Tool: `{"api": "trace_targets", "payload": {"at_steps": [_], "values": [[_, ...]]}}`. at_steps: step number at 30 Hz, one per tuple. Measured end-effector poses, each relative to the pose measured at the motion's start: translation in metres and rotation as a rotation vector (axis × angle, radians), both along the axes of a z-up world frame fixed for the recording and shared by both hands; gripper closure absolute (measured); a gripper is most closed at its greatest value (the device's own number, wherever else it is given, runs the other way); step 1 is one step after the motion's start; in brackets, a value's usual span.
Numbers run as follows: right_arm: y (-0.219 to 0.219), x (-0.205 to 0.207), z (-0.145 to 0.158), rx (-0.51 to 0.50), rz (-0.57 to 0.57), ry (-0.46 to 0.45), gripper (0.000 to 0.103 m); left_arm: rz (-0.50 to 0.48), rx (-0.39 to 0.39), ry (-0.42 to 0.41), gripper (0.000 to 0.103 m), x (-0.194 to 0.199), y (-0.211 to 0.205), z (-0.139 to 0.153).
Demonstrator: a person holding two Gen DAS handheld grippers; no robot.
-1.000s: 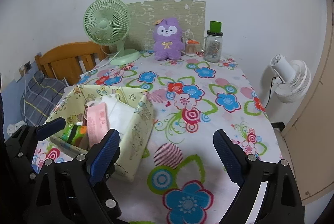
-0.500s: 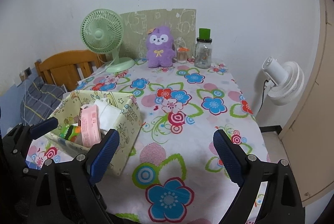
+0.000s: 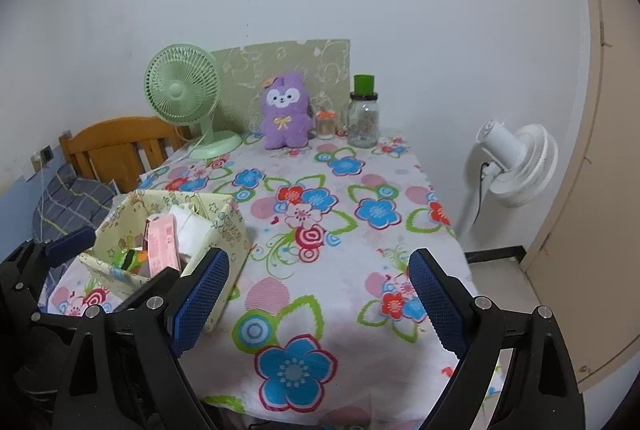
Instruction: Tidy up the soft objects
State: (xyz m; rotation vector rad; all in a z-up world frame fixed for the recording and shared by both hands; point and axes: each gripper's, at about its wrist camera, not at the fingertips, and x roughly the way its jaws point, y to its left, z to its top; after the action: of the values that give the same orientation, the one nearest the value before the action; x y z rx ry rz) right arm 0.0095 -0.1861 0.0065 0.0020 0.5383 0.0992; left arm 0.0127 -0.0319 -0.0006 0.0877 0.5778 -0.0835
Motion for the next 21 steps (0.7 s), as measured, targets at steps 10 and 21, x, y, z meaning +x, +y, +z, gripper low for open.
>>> {"api": "trace_targets", "payload": {"at_steps": [10,21], "values": [[-0.010,-0.016,0.015,-0.016,-0.048,-0.057,0.010,0.004,0.000,-0.054,0.000,-0.012,0.006,0.014],[-0.015,-0.027,0.023,-0.001,-0.075,-0.094,0.010,0.004,-0.015,-0.098,0.000,-0.020,0.015,0.028]]}}
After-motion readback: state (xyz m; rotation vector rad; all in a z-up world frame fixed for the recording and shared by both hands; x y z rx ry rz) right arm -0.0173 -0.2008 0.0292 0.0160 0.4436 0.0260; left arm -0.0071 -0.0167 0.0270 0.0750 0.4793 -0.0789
